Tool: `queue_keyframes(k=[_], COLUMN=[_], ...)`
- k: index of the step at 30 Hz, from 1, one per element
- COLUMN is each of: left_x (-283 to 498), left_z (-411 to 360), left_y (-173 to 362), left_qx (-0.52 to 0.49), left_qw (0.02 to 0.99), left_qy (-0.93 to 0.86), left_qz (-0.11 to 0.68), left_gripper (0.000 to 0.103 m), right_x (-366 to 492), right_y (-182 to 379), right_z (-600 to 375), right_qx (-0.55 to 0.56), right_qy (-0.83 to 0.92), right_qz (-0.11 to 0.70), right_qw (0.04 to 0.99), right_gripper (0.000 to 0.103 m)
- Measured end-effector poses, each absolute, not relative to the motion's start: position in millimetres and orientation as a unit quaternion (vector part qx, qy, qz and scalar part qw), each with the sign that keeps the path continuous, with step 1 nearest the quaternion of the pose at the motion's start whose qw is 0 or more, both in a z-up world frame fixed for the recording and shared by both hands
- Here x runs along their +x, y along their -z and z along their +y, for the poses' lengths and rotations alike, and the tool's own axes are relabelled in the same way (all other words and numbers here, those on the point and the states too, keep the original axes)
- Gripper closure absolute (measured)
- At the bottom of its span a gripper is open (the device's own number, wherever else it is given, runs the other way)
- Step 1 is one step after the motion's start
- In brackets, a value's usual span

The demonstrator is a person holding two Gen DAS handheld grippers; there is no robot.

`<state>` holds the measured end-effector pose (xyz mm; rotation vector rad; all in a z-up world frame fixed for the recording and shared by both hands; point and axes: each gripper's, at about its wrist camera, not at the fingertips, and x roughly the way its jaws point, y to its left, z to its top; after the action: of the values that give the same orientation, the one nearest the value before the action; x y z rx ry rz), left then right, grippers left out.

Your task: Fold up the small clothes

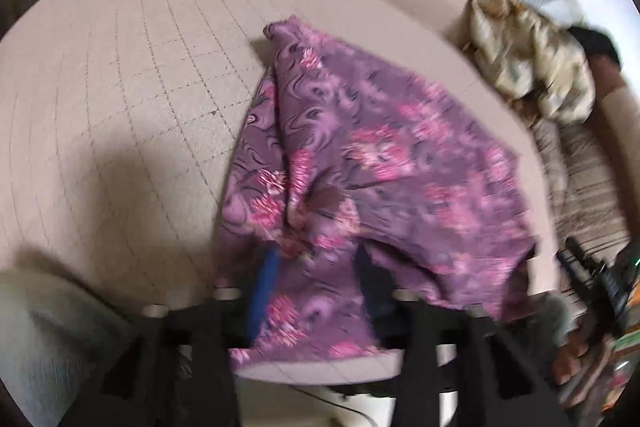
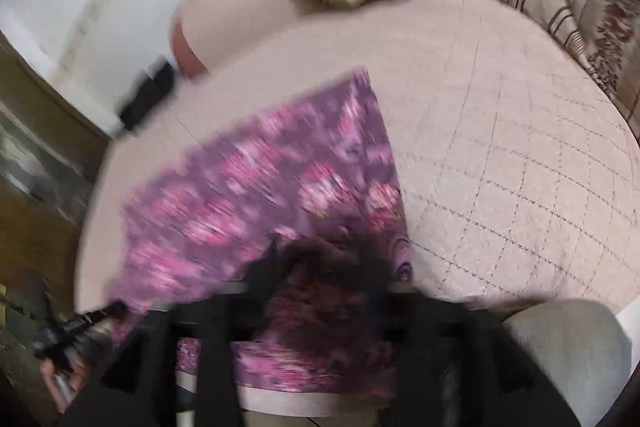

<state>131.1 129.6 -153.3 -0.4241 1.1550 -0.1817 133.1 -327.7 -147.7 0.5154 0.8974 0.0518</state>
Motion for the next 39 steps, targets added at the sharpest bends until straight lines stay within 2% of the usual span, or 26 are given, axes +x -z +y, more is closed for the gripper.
queue_keyframes(k=[4, 9, 10, 12, 13, 14, 15, 16, 17, 18, 21, 24, 26, 31, 35, 39], left_x=[127.2, 159.5, 164.6, 176.5, 181.5, 186.6, 188.0, 187.6, 185.3, 182.9, 172.0, 149.5, 140.7, 142.9, 128.8, 134.0], left_z=[128.0, 102.1, 100.2, 97.9, 97.9, 99.1, 101.3, 103.9, 107.1, 108.6, 109.8, 109.6, 112.2, 104.0, 103.7, 98.3], left_y=[149.4, 163.9, 169.3, 181.6, 188.0, 196.4, 197.7, 196.6, 191.1, 186.1, 163.2, 130.7, 133.4, 190.2, 171.6, 194.6], left_qx=[-0.263, -0.276, -0.28, -0.276, -0.277, -0.279, -0.278, -0.279, -0.28, -0.272, -0.264, -0.246, -0.231, -0.179, -0.172, -0.143], left_qw=[0.798, 0.773, 0.769, 0.762, 0.756, 0.745, 0.742, 0.743, 0.751, 0.759, 0.773, 0.799, 0.8, 0.776, 0.791, 0.774], left_qy=[0.1, 0.1, 0.098, 0.091, 0.087, 0.074, 0.065, 0.066, 0.068, 0.062, 0.074, 0.1, 0.097, 0.056, 0.061, 0.046], left_qz=[0.532, 0.563, 0.566, 0.579, 0.587, 0.601, 0.606, 0.604, 0.594, 0.589, 0.572, 0.539, 0.546, 0.603, 0.584, 0.615], left_gripper=[0.042, 0.042, 0.042, 0.043, 0.047, 0.062, 0.072, 0.073, 0.083, 0.095, 0.097, 0.097, 0.097, 0.097, 0.096, 0.09], right_x=[123.5, 163.4, 170.7, 187.5, 190.9, 192.8, 191.2, 188.5, 184.8, 181.9, 171.6, 150.9, 136.5, 139.7, 126.8, 134.4], right_y=[152.5, 175.0, 181.5, 196.4, 202.3, 206.5, 209.5, 209.5, 208.6, 204.3, 178.8, 146.2, 136.6, 181.5, 171.7, 195.9], right_z=[-320.0, -303.7, -302.7, -302.1, -302.7, -304.8, -308.8, -313.3, -316.6, -320.6, -321.1, -311.3, -302.5, -272.8, -267.2, -259.6], right_qx=[0.289, 0.313, 0.323, 0.331, 0.328, 0.323, 0.319, 0.315, 0.316, 0.32, 0.311, 0.272, 0.238, 0.139, 0.117, 0.094], right_qy=[-0.088, -0.086, -0.088, -0.076, -0.063, -0.05, -0.035, -0.024, -0.021, -0.021, -0.03, -0.027, -0.02, 0.019, 0.043, 0.037], right_qz=[0.434, 0.497, 0.504, 0.525, 0.531, 0.532, 0.528, 0.522, 0.515, 0.507, 0.494, 0.482, 0.487, 0.558, 0.561, 0.598], right_qw=[0.849, 0.805, 0.796, 0.78, 0.779, 0.781, 0.786, 0.792, 0.796, 0.8, 0.812, 0.833, 0.84, 0.818, 0.818, 0.795], right_gripper=[0.033, 0.033, 0.037, 0.046, 0.056, 0.072, 0.08, 0.089, 0.094, 0.095, 0.096, 0.097, 0.097, 0.097, 0.097, 0.095])
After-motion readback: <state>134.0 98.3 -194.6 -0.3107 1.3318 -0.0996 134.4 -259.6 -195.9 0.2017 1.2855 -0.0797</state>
